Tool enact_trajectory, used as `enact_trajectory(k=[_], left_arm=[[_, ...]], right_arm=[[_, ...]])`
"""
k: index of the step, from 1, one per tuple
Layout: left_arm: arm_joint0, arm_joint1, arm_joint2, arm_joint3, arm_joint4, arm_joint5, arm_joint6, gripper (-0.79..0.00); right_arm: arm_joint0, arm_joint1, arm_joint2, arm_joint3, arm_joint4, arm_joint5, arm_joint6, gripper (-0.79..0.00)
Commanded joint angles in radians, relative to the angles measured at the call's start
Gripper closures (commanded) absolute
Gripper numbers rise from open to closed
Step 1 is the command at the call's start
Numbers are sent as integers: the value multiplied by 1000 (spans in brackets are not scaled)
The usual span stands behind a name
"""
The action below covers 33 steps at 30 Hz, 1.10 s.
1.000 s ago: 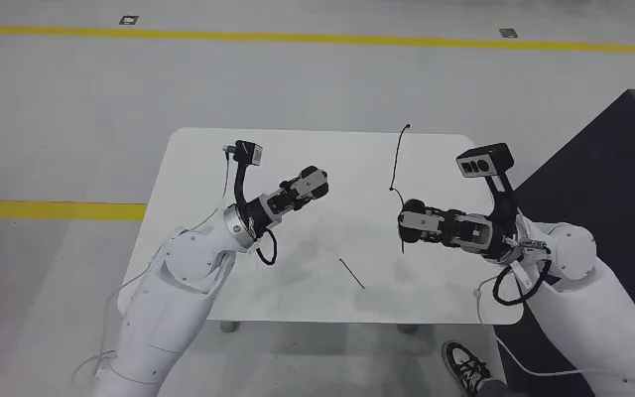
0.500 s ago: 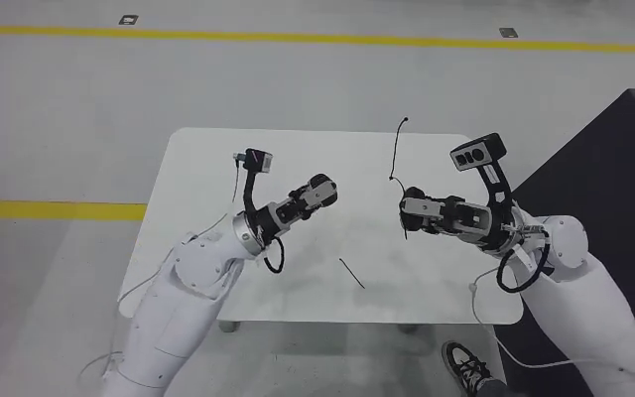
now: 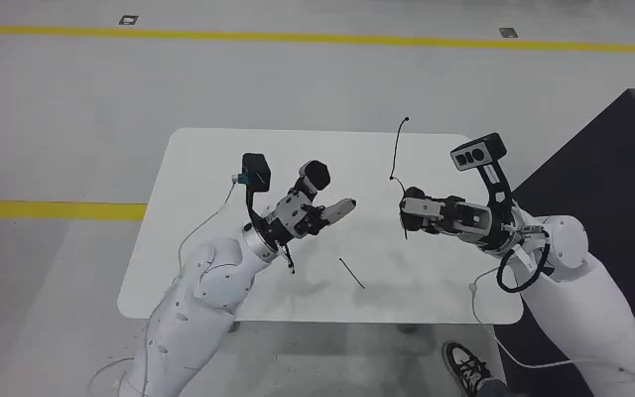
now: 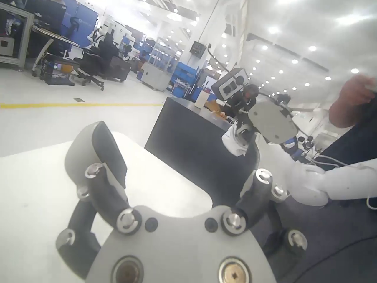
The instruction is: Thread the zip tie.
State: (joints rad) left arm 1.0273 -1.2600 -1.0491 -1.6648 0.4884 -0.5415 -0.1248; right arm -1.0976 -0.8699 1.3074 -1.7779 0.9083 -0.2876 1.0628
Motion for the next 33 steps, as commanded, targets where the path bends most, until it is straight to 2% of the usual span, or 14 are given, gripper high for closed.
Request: enact_trajectory(k=[1,4,6,11,14,19,26,33], left_arm=[[0,0,0,0,-43,0,0,-785],[0,0,-1,-2,-34,3,-2,-785],[13,-1,13,-26,32,27,9,-785],[22,-21,65,-63,75,87,125,-785],[16,-34,98,-69,106,113,182,-659],[-4,-52,140,-64,188,170,233,-659],[-15,-70,169,-62,185,190,249,-600],[-9,-78,162,-79,200,186,251,-379]], right_arm=[[0,0,0,0,0,0,0,0],[0,0,0,0,0,0,0,0],[0,0,0,0,0,0,0,0],[0,0,0,0,0,0,0,0],[0,0,0,0,0,0,0,0],[0,0,0,0,0,0,0,0],[0,0,0,0,0,0,0,0],[0,0,0,0,0,0,0,0]])
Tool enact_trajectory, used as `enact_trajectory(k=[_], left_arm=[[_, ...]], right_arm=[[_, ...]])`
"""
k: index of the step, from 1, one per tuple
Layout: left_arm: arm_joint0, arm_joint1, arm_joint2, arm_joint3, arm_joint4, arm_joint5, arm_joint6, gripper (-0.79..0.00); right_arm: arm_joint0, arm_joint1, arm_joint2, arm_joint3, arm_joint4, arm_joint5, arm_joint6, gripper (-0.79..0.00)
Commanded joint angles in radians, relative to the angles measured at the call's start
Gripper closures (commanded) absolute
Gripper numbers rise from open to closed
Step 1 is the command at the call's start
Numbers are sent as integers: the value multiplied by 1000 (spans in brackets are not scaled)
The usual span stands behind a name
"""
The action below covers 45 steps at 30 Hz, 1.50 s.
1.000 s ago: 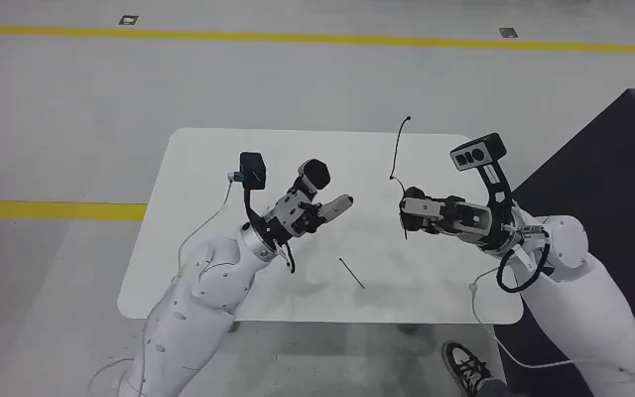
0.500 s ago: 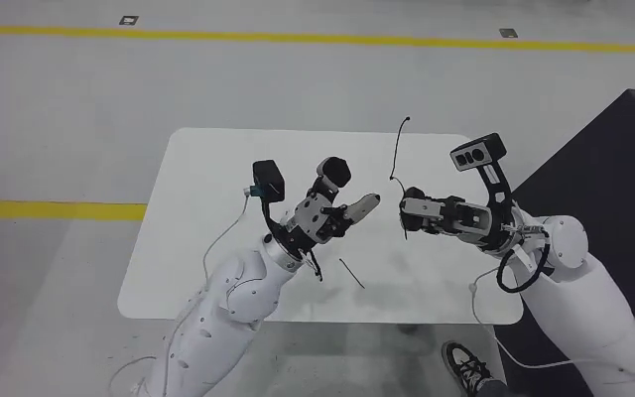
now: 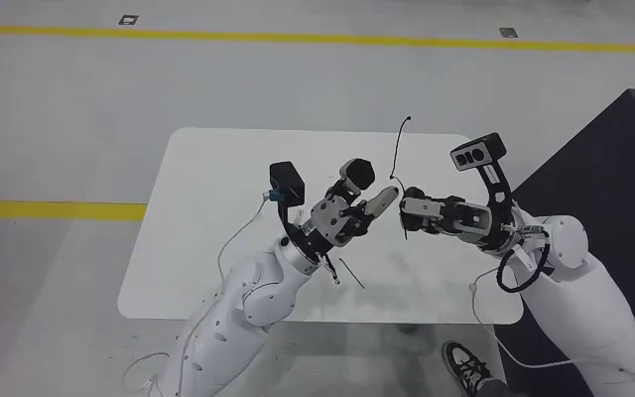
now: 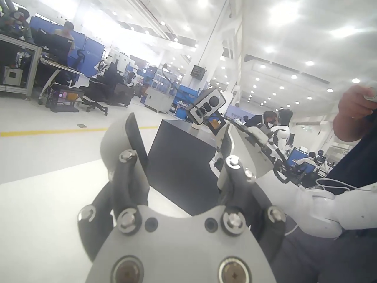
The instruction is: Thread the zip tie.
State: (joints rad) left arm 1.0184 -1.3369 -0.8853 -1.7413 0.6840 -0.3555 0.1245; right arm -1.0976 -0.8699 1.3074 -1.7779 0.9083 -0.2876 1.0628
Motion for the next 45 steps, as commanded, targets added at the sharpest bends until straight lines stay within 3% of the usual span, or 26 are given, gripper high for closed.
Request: enact_trajectory(k=[1,27,33,37,45], left_arm=[[1,-2,-3,-3,6,1,1,-360],[14,-29,-16,-17,29,-19,-11,-243],[18,-34,-22,-18,36,-23,-17,-139],[21,-37,-25,-17,39,-26,-20,-111],[27,-43,-29,-16,47,-34,-25,-117]], right_arm=[[0,0,0,0,0,0,0,0],[0,0,0,0,0,0,0,0],[0,0,0,0,0,0,0,0],[0,0,0,0,0,0,0,0],[0,0,0,0,0,0,0,0]])
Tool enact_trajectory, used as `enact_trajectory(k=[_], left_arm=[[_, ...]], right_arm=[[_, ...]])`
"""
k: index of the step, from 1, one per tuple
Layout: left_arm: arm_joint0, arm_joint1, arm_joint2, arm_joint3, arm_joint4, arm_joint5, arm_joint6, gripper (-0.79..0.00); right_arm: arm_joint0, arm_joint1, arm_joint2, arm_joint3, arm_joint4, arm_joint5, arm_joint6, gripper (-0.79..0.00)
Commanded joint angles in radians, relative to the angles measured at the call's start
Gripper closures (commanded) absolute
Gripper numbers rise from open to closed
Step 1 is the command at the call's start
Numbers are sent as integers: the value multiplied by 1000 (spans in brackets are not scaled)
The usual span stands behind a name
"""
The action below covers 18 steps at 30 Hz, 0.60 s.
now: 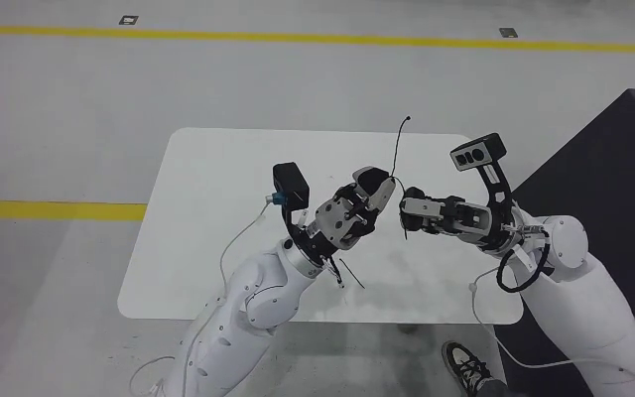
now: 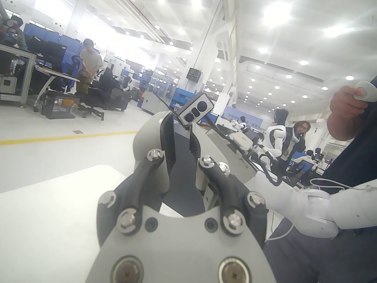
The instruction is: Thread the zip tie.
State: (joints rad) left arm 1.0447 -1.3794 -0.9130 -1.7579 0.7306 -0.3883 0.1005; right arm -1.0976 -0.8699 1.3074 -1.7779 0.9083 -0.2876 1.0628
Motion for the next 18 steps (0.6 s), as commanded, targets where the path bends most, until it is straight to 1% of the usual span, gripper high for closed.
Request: enact_trajectory(k=[1,5,10,18], left_arm=[[2,-1,-2,0,1,-2,-2,-117],[6,-4,-5,1,1,-7,-5,-108],[10,-7,-8,-1,6,-11,-10,-120],[13,-13,-12,-2,14,-12,-11,-114]], right_arm=[[0,0,0,0,0,0,0,0],[0,0,0,0,0,0,0,0],[0,0,0,0,0,0,0,0],[0,0,0,0,0,0,0,0]])
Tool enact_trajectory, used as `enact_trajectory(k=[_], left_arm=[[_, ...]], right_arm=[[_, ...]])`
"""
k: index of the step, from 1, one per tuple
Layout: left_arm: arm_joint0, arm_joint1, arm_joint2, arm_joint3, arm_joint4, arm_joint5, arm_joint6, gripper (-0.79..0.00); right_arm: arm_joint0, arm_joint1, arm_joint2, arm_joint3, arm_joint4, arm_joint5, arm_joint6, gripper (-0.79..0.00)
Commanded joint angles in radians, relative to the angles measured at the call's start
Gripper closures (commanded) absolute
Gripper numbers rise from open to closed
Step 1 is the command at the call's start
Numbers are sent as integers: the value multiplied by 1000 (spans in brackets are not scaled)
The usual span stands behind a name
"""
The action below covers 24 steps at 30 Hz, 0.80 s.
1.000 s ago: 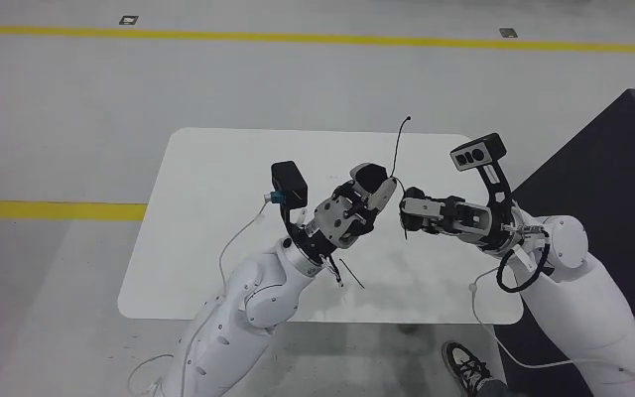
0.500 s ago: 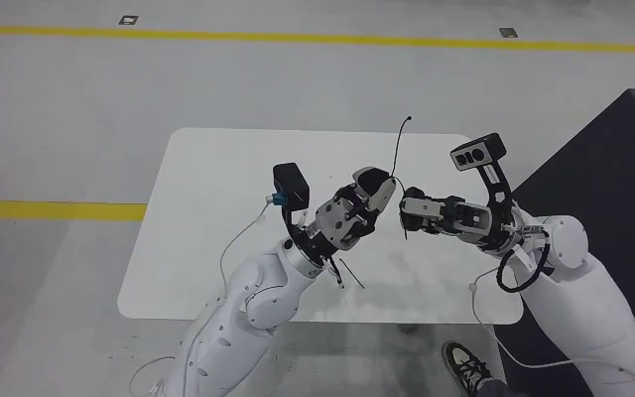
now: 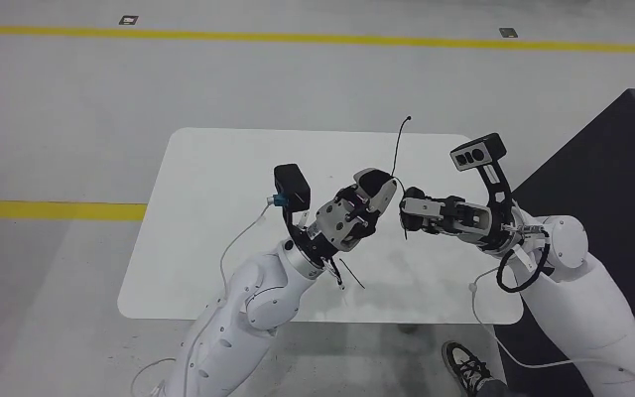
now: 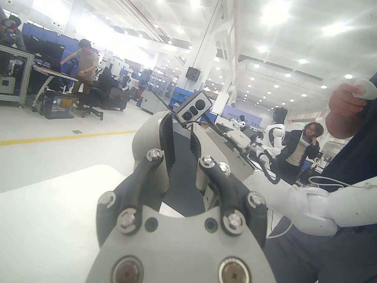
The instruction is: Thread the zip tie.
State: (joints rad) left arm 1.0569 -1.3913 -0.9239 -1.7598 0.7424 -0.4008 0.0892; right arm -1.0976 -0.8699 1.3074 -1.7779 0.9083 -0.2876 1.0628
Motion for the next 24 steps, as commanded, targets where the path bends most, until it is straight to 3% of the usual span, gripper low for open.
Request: enact_trajectory(k=[1,8,11,24], left_arm=[[2,-1,-1,-1,2,0,1,-111],[1,-6,-2,0,7,-4,-5,-65],[1,-8,-5,1,7,-6,-6,0],[6,-16,-11,3,16,-7,-14,0]], right_arm=[[0,0,0,0,0,0,0,0],[0,0,0,0,0,0,0,0],[0,0,0,0,0,0,0,0],[0,0,0,0,0,0,0,0]])
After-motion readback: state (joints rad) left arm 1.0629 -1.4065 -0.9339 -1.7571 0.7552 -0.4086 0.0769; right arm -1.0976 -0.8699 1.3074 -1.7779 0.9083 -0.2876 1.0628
